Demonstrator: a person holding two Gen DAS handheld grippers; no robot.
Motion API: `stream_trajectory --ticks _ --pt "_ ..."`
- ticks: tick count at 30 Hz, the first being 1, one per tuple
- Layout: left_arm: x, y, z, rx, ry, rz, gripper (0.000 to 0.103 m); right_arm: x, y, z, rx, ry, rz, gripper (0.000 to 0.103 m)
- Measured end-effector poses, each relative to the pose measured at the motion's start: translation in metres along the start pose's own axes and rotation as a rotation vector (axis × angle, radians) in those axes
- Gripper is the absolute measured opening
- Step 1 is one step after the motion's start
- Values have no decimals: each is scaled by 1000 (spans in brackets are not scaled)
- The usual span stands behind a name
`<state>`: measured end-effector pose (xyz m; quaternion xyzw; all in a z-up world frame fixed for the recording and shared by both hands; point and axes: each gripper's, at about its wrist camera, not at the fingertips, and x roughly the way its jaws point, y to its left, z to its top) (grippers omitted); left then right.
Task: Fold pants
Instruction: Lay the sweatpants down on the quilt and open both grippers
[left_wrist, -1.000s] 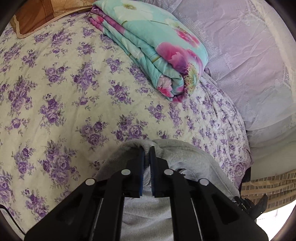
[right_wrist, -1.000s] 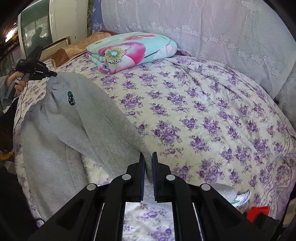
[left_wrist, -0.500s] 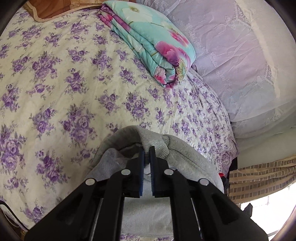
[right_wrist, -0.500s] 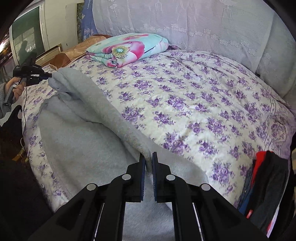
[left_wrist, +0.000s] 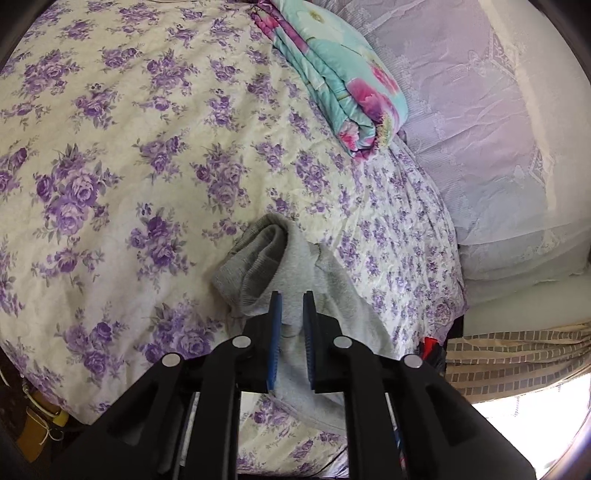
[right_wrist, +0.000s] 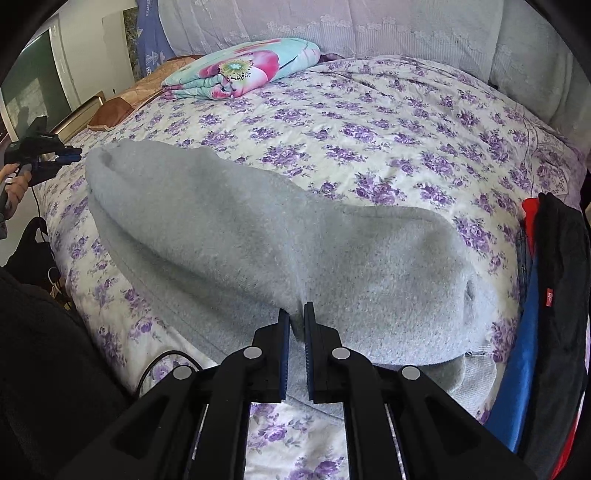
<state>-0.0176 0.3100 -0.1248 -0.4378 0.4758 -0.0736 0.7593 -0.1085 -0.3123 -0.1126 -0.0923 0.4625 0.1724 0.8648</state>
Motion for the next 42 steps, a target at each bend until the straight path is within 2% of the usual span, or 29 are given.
stream_trajectory --ticks 2,6,9,11,13,15,18,21,23,25,27,30,32,34,37,38,40,42 --pt "6 -6 -9 19 39 -9 15 3 1 -3 5 9 0 7" --pt "31 -6 -27 -5 133 -12 16 4 2 -6 26 5 -4 7" --pt "46 -6 -36 -13 173 -8 16 1 1 -5 31 -4 -7 7" --pt "50 -8 -35 -10 160 -18 16 0 1 -4 31 -6 -9 7" --pt "47 -14 -27 10 114 -30 15 -3 1 -3 32 -14 -12 7" --pt "42 -20 -15 32 65 -26 10 -7 1 -2 38 -21 -10 7" --pt "35 -30 -8 91 43 -21 9 -10 5 -4 22 -19 -20 7" --pt "39 -25 -11 168 60 56 9 0 8 -16 45 13 -1 7" --pt "47 -4 -13 121 103 95 9 11 11 -25 54 40 9 7" --pt "47 11 -17 68 133 92 9 19 16 -33 61 62 9 7" --pt "36 11 -18 77 122 85 9 23 15 -38 94 70 17 8" --pt "5 -4 -13 129 45 80 7 25 13 -40 127 65 27 8" --pt "-13 -26 -10 195 0 17 6 24 14 -40 130 62 27 8" --pt "-13 -48 -9 266 8 -11 6 25 15 -40 131 64 26 8" --pt "21 -72 -17 334 73 -11 7 30 13 -42 149 71 29 8" --pt "41 -74 -23 359 118 21 8 32 12 -43 156 72 28 8" --pt "76 -67 -34 396 169 144 8 37 11 -45 176 74 28 8" --pt "102 -46 -42 384 217 248 8 42 9 -49 201 74 28 8"
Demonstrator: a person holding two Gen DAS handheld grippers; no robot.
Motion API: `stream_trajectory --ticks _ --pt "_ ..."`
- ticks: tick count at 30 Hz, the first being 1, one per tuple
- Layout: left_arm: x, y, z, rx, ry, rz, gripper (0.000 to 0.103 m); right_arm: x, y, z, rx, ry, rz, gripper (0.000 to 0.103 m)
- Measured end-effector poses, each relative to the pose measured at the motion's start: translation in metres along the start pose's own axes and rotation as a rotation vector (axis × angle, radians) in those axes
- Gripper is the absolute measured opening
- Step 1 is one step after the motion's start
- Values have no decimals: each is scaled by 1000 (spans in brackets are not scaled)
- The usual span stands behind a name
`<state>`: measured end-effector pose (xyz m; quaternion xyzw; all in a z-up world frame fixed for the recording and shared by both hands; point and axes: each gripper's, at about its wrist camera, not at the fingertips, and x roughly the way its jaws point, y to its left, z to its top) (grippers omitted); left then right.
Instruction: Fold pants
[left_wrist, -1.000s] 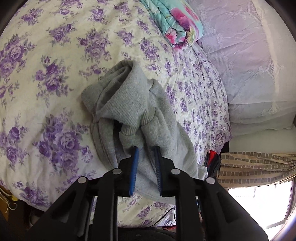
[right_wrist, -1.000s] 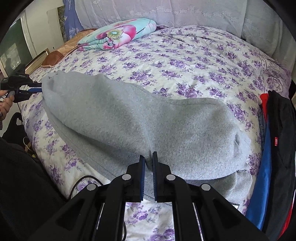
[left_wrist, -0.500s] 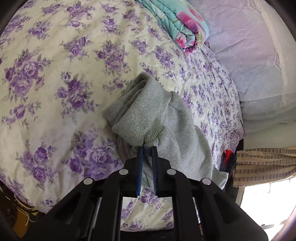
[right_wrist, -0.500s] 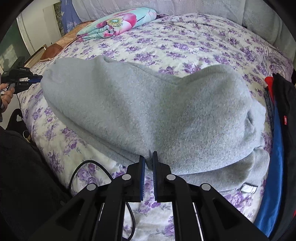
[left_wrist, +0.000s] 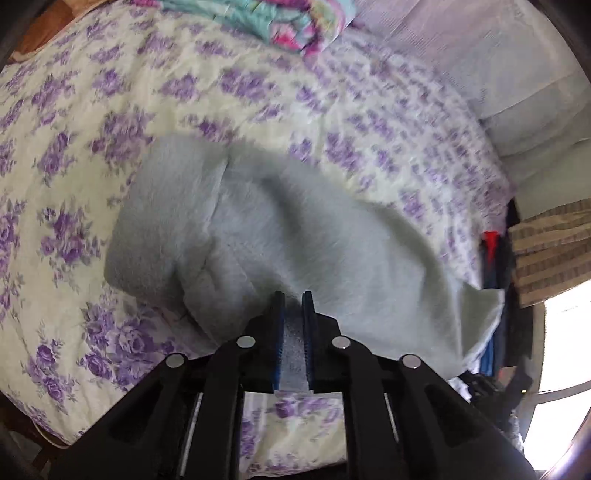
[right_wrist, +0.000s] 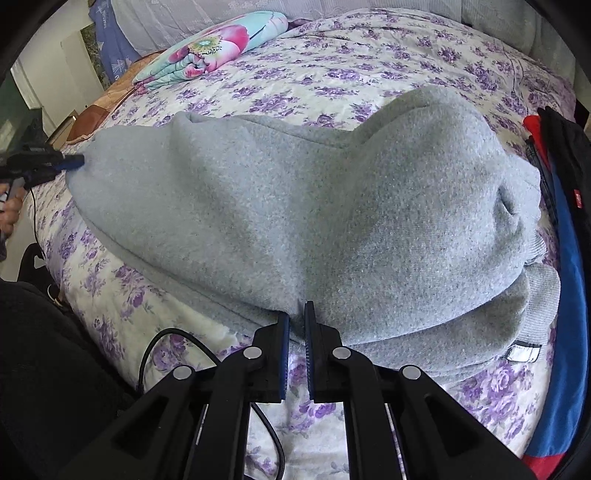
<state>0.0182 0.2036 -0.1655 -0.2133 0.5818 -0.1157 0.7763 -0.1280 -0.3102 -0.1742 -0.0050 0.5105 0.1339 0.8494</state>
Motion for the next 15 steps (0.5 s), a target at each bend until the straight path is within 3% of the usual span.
stream_trajectory --ticks 2,5,9,11,13,15 --pt "13 16 -3 -38 18 4 2 3 -2 -2 35 -3 5 9" --pt "16 35 -1 -135 41 -72 2 -6 -7 -4 104 -42 32 11" --pt "18 31 -1 -104 47 -50 2 -51 -31 -12 276 -215 176 14" --pt "18 31 -3 -113 38 -46 2 -67 -51 -19 381 -272 110 33" --pt "19 32 -4 -126 35 -52 2 -80 -83 -33 538 -344 187 34" --pt "19 29 -3 -126 36 -54 2 -82 -112 -48 675 -342 121 34"
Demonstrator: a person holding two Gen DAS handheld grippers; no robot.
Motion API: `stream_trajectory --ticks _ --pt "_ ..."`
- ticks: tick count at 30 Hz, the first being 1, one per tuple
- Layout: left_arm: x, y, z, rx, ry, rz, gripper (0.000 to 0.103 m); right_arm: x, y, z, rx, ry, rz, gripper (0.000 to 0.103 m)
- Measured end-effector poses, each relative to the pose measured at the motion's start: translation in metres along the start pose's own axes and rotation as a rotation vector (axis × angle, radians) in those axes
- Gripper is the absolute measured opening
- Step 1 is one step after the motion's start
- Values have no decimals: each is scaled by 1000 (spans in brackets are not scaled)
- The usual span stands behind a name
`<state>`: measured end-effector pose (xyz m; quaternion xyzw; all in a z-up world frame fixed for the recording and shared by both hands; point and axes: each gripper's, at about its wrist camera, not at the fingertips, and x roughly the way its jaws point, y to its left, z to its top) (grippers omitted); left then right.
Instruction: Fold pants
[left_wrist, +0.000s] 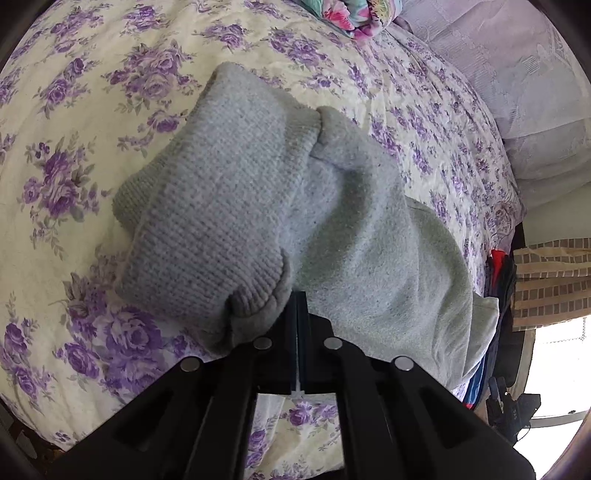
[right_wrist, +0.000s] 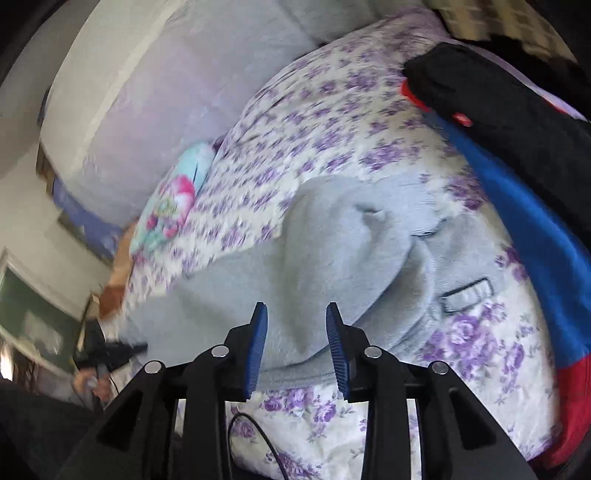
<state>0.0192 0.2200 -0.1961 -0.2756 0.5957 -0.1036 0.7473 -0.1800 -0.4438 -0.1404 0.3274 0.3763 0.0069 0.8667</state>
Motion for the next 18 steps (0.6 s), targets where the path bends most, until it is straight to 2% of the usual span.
stream_trajectory --ticks 2,5,7,10,12,14,15,16,18 --pt "0 0 1 -5 2 -1 2 3 -38 -1 146 21 -65 37" --pt "1 1 1 -6 4 3 2 6 -84 -11 399 -25 16 37" --pt "0 1 1 -10 6 4 2 10 -93 -11 453 -58 55 37" --pt "3 -2 4 -12 11 10 2 34 -102 -12 513 -9 34 36" --pt "3 -3 6 -10 12 16 2 44 -110 -16 585 -14 49 35" --pt "3 -3 6 -11 12 16 2 44 -111 -15 605 -58 68 23" --pt "4 -4 6 -12 12 17 2 40 -105 -11 578 -91 62 19" --pt "4 -4 7 -12 13 19 2 33 -96 -4 511 -126 45 9" --pt "4 -4 7 -13 14 22 2 19 -84 7 395 -159 -17 7"
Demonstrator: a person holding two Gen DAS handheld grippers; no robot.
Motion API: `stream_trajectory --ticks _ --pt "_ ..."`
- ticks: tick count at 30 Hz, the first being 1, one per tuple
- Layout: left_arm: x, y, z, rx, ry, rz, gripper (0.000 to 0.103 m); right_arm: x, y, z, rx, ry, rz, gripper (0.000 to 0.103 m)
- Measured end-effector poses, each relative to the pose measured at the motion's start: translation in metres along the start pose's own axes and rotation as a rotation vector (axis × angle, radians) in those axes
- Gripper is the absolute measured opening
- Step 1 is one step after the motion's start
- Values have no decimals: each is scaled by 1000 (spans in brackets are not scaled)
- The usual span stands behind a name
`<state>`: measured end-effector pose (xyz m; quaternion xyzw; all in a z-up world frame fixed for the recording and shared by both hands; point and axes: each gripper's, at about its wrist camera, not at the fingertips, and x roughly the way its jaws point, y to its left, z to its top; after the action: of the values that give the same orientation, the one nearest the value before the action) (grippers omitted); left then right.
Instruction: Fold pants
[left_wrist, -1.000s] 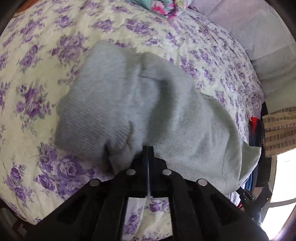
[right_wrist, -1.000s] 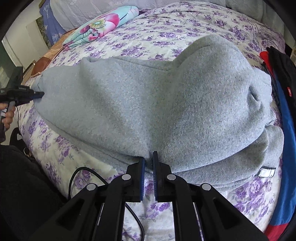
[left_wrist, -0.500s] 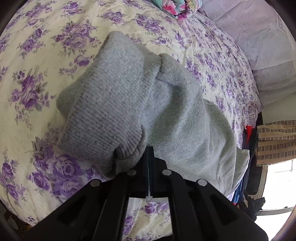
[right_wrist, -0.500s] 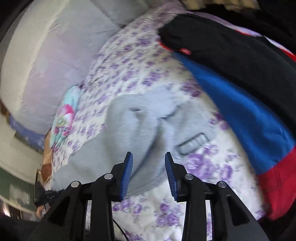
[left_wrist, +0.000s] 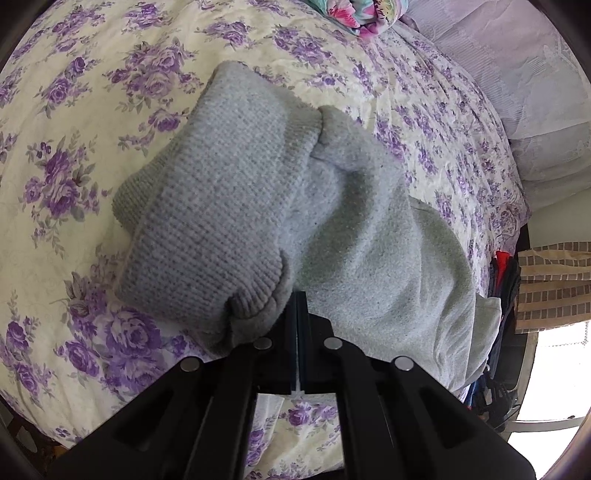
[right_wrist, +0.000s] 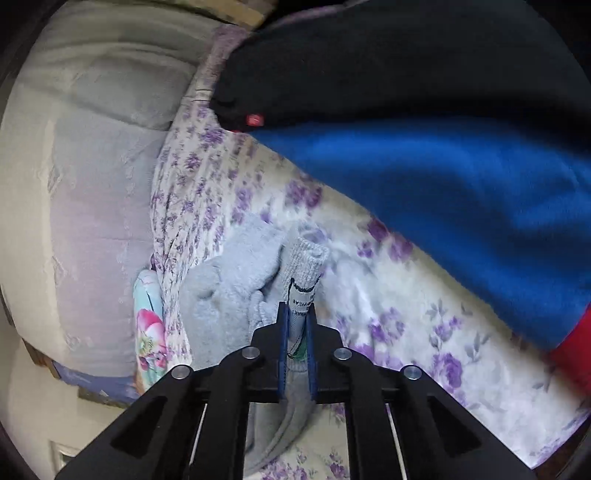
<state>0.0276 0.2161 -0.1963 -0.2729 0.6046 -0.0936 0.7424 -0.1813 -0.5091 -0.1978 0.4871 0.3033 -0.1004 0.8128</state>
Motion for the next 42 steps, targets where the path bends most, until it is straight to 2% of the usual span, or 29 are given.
stream_trajectory --ticks 2,3,4,6,7,9,10,14,16,19,21,22,25,31,36,40,42 --pt "1 -1 0 0 -4 3 2 7 -8 6 -13 44 -71 7" --pt "1 -1 0 1 -5 4 2 13 -18 4 -17 76 -134 8" --pt "1 -1 -1 2 -6 5 2 18 -25 1 -16 102 -153 10" --pt "1 0 -1 2 -8 3 2 6 -26 -2 12 80 -130 16" --pt "0 0 -1 -1 -9 1 2 -4 -23 -1 19 47 -129 23" --pt "1 1 -2 -8 -16 0 2 -26 -14 4 8 -39 -111 25" --pt "1 0 -3 -10 -19 3 2 -30 -8 8 -1 -48 -77 25" --pt "1 0 -4 -13 -19 8 2 2 10 19 17 97 90 24" --pt "1 1 -4 -20 -17 4 2 26 16 22 50 158 135 24" --pt "0 1 -6 -24 -22 4 2 46 16 23 93 195 138 25" --pt "-1 1 -7 -29 -27 5 2 56 15 27 124 212 149 30" --pt "-1 2 -7 -33 -29 5 2 61 15 30 135 215 161 38" --pt "-2 1 -8 -34 -28 11 2 72 18 35 146 228 176 51" --pt "-2 2 -7 -38 -23 8 2 78 29 32 92 230 135 52" --pt "-1 3 -7 -41 -27 -8 2 64 41 25 -5 223 54 50" --pt "-1 4 -9 -41 -33 -19 2 72 27 34 75 216 18 50" --pt "-1 5 -9 -44 -34 -26 2 80 18 37 125 220 30 50"
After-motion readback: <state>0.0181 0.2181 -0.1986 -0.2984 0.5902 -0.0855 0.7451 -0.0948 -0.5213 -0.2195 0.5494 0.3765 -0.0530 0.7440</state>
